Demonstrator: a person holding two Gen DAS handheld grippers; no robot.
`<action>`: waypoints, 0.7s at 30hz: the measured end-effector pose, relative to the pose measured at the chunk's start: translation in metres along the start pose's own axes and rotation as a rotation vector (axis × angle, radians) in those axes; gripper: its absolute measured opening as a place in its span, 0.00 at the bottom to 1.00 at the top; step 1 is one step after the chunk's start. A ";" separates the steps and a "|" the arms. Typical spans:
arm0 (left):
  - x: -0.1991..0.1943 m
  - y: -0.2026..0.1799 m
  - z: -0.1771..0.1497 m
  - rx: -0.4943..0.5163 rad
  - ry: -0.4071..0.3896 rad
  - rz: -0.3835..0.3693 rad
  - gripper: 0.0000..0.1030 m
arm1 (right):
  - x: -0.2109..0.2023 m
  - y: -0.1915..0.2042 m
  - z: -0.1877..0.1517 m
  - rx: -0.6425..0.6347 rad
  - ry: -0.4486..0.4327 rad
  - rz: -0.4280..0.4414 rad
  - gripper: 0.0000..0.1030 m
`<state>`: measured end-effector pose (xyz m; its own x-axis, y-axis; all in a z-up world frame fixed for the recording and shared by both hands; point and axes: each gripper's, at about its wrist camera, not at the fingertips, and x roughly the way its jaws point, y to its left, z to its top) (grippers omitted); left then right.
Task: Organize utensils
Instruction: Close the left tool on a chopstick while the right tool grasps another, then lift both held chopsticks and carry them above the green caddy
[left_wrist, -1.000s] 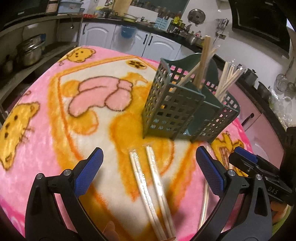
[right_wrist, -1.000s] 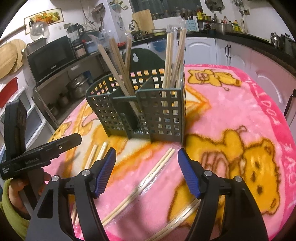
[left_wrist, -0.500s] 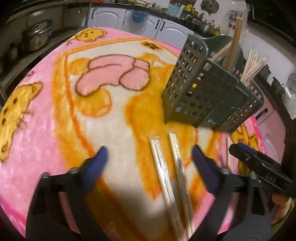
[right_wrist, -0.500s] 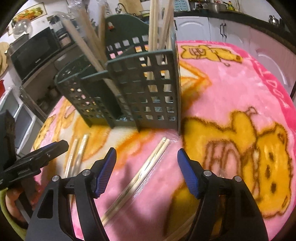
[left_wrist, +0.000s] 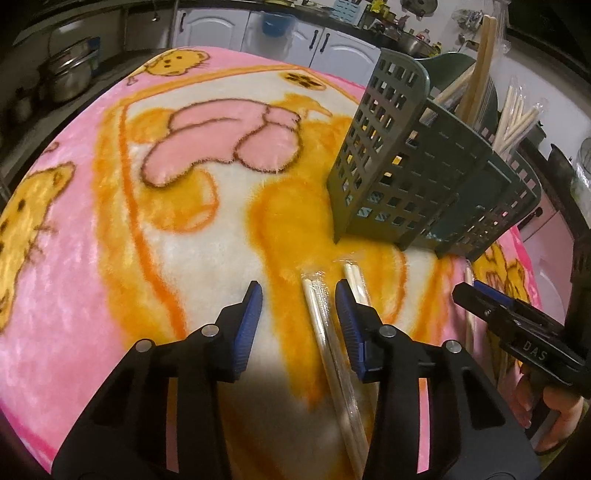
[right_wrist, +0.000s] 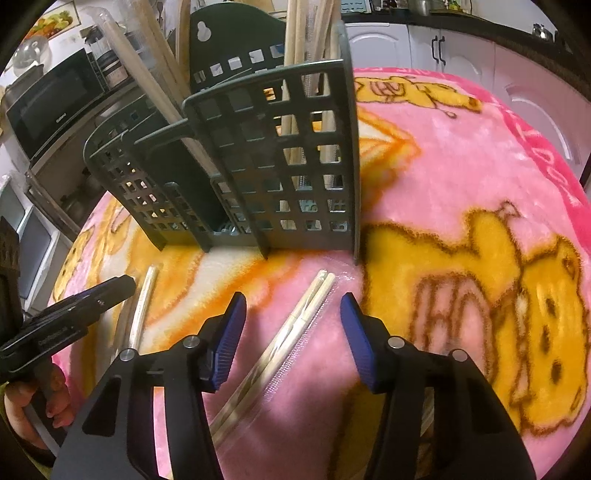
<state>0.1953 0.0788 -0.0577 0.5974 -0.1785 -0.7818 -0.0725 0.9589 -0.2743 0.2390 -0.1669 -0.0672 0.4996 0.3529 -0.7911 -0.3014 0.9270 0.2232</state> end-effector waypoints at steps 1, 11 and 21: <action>0.000 0.000 0.000 0.001 0.000 0.000 0.32 | 0.000 0.001 0.000 -0.002 0.003 0.006 0.46; 0.002 0.016 0.004 -0.032 0.007 -0.022 0.10 | 0.003 0.018 -0.001 -0.072 0.028 -0.016 0.21; -0.013 0.019 0.016 -0.063 -0.005 -0.126 0.05 | -0.010 0.037 0.001 -0.070 -0.001 0.124 0.07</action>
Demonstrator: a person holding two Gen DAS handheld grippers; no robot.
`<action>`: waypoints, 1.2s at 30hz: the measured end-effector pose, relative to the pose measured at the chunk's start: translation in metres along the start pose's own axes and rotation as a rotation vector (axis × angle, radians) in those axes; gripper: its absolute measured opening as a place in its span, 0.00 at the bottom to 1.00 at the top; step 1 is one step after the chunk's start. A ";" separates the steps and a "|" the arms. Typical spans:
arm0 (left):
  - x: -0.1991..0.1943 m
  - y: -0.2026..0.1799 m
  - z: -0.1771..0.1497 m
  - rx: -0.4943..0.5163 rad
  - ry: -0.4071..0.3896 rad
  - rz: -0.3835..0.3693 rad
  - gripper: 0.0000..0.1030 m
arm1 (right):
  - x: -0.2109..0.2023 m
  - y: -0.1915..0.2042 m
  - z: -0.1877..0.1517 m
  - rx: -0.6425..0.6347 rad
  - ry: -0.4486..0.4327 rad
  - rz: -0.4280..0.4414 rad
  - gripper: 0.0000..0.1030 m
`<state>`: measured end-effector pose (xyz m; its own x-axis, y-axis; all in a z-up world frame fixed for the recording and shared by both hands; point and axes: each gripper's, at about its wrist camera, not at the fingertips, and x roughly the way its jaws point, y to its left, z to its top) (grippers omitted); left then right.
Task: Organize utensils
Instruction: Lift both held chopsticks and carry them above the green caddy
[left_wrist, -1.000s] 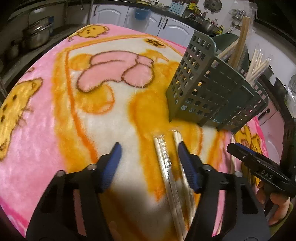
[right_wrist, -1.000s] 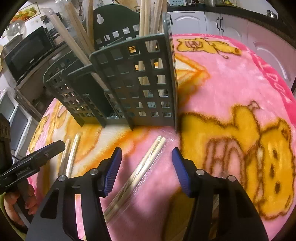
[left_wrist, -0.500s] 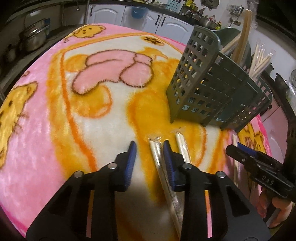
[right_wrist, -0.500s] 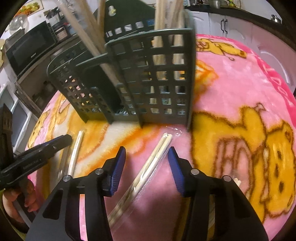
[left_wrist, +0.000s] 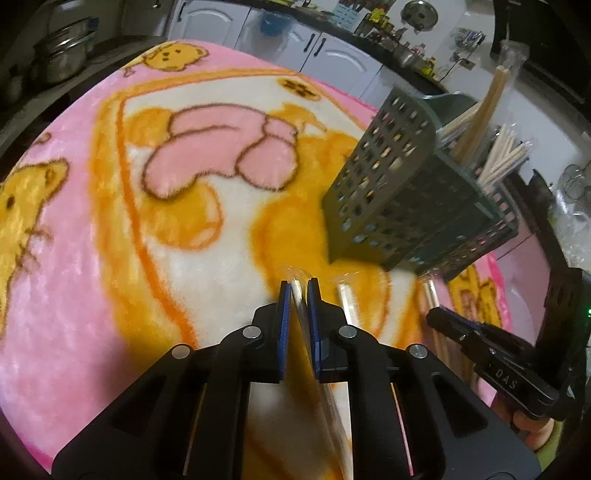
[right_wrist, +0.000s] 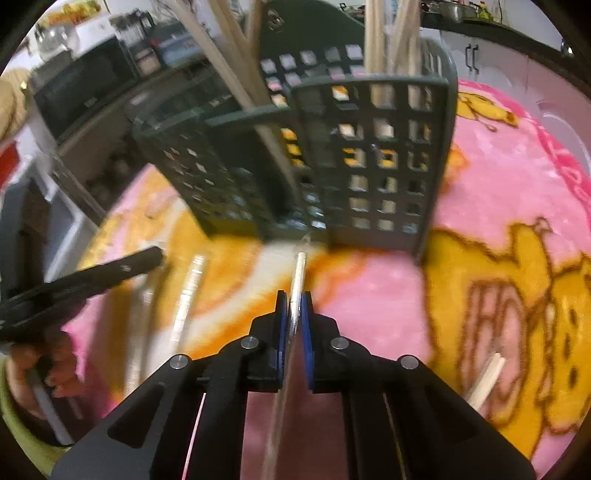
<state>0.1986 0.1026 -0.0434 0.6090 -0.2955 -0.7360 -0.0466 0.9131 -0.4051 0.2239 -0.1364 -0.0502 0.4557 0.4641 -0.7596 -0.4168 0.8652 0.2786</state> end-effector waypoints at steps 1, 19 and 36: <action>-0.004 -0.003 0.001 0.007 -0.011 -0.007 0.05 | -0.004 0.003 0.001 -0.004 -0.012 0.013 0.07; -0.089 -0.061 0.022 0.144 -0.211 -0.120 0.03 | -0.102 0.034 0.017 -0.135 -0.284 0.104 0.06; -0.121 -0.103 0.038 0.260 -0.306 -0.183 0.03 | -0.147 0.025 0.019 -0.124 -0.441 0.059 0.06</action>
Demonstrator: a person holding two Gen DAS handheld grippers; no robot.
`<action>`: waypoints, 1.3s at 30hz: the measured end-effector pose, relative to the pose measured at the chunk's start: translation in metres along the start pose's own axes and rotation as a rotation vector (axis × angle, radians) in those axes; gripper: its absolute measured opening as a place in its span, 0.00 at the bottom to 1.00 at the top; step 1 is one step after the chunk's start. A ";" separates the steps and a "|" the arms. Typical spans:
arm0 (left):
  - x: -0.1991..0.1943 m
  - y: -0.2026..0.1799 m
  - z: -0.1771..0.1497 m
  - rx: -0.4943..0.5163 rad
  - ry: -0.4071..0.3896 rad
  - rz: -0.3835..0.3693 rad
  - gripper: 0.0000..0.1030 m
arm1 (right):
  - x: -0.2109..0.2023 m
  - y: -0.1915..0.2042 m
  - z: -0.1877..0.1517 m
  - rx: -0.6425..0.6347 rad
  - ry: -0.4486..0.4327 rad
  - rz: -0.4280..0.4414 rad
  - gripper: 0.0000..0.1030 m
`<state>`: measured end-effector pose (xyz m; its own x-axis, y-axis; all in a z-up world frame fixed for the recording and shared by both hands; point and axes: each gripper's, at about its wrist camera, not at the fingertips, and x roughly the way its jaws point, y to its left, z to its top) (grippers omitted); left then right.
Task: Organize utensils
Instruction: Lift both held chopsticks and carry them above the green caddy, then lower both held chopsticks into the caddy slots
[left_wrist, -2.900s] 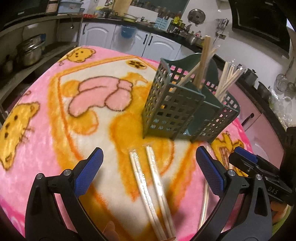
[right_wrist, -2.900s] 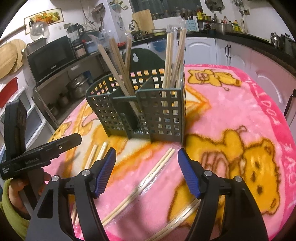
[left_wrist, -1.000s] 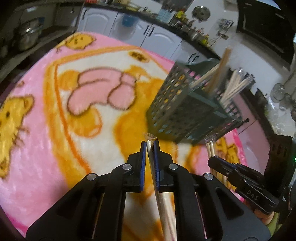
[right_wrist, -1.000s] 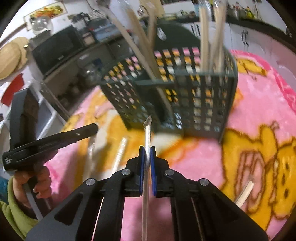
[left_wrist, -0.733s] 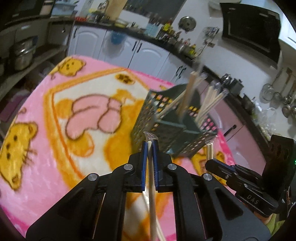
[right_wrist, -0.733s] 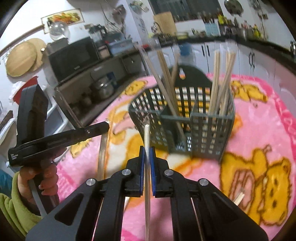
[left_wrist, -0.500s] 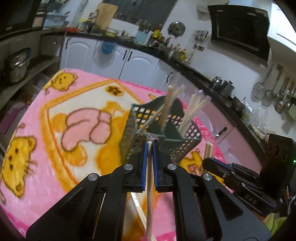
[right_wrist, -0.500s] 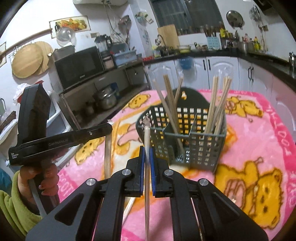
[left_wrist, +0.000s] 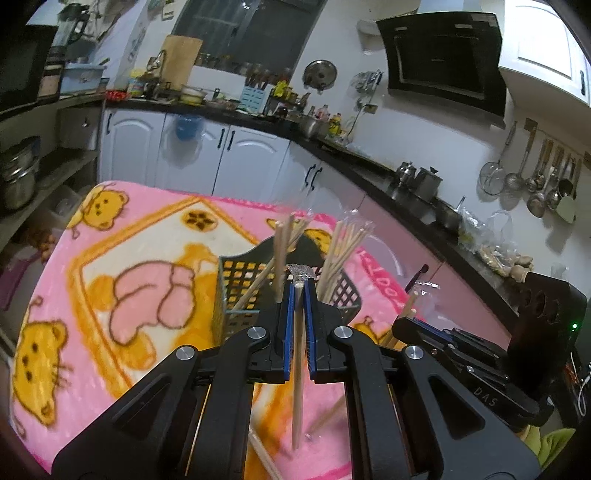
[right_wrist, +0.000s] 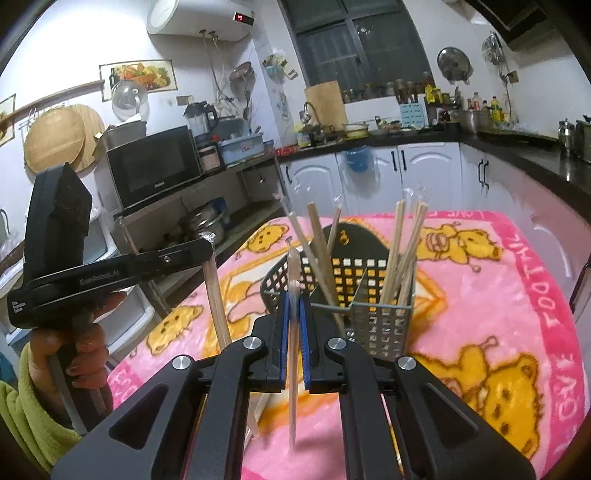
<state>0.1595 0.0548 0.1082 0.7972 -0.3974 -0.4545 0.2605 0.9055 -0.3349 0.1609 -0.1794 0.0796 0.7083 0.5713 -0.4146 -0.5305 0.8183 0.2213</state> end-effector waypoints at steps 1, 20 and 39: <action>0.000 -0.001 0.001 0.002 -0.003 -0.003 0.03 | -0.002 0.000 0.001 -0.005 -0.008 -0.004 0.06; -0.002 -0.022 0.033 0.038 -0.092 -0.033 0.03 | -0.029 -0.003 0.035 -0.048 -0.143 -0.057 0.06; -0.016 -0.017 0.076 0.030 -0.222 -0.003 0.03 | -0.033 -0.007 0.084 -0.126 -0.271 -0.182 0.06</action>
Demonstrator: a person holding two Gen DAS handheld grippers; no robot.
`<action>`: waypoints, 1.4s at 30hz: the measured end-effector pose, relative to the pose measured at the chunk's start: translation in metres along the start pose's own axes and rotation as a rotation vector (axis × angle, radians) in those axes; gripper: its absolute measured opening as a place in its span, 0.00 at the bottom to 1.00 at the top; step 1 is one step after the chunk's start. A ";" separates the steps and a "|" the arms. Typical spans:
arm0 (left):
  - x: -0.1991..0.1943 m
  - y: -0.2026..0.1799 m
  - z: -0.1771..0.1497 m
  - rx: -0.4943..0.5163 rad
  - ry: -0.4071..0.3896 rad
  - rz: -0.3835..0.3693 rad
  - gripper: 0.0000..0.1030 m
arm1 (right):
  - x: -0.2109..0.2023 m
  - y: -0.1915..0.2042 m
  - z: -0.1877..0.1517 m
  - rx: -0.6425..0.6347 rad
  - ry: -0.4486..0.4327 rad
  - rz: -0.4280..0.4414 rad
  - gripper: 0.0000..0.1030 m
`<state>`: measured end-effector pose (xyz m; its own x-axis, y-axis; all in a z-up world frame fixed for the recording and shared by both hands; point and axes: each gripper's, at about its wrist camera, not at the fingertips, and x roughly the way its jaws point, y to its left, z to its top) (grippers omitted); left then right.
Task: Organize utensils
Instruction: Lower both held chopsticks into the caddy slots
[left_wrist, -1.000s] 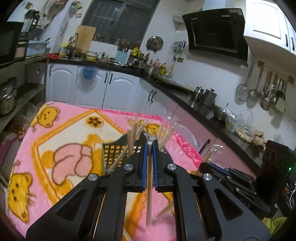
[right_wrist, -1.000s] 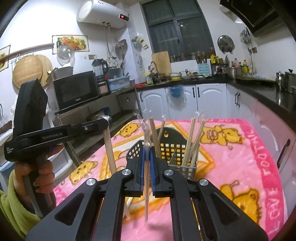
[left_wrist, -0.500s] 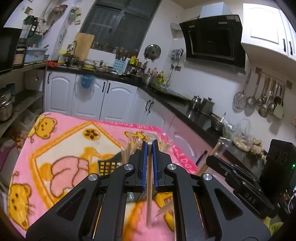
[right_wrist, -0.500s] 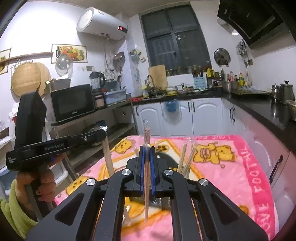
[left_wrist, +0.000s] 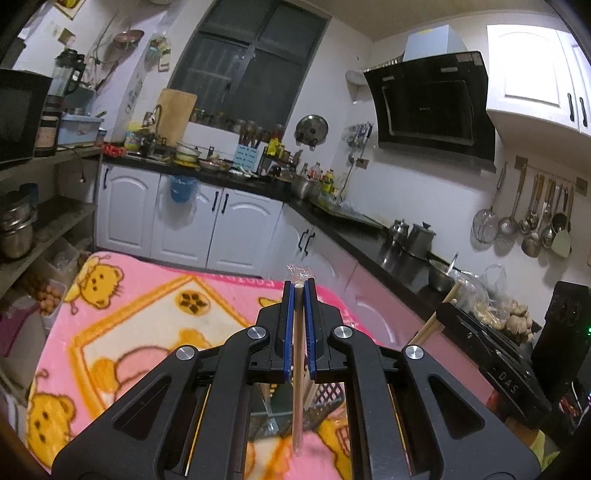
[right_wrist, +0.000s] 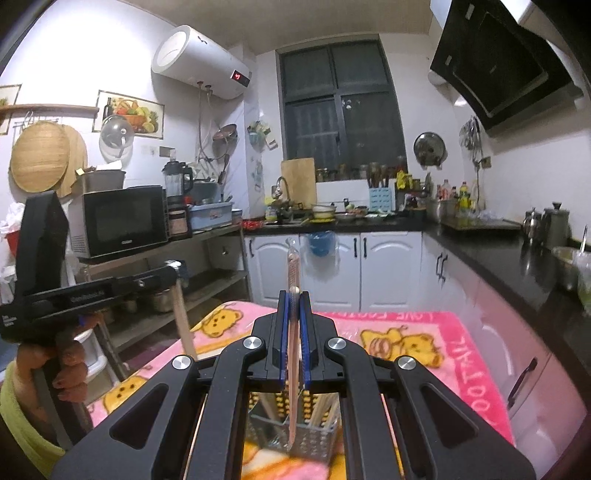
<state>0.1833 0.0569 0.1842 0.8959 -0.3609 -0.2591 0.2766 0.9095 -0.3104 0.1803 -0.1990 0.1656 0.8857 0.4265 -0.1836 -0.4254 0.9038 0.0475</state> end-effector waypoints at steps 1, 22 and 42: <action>-0.001 0.001 0.003 -0.001 -0.010 0.003 0.03 | 0.002 -0.001 0.000 -0.003 -0.001 -0.005 0.06; 0.011 0.039 0.020 -0.063 -0.113 0.117 0.03 | 0.030 -0.013 0.016 0.002 -0.048 -0.043 0.06; 0.035 0.055 -0.008 -0.097 -0.085 0.150 0.03 | 0.067 -0.010 -0.021 0.024 0.014 -0.042 0.06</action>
<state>0.2271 0.0924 0.1503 0.9517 -0.2003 -0.2325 0.1065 0.9262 -0.3617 0.2403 -0.1805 0.1320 0.8999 0.3879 -0.1993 -0.3833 0.9215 0.0630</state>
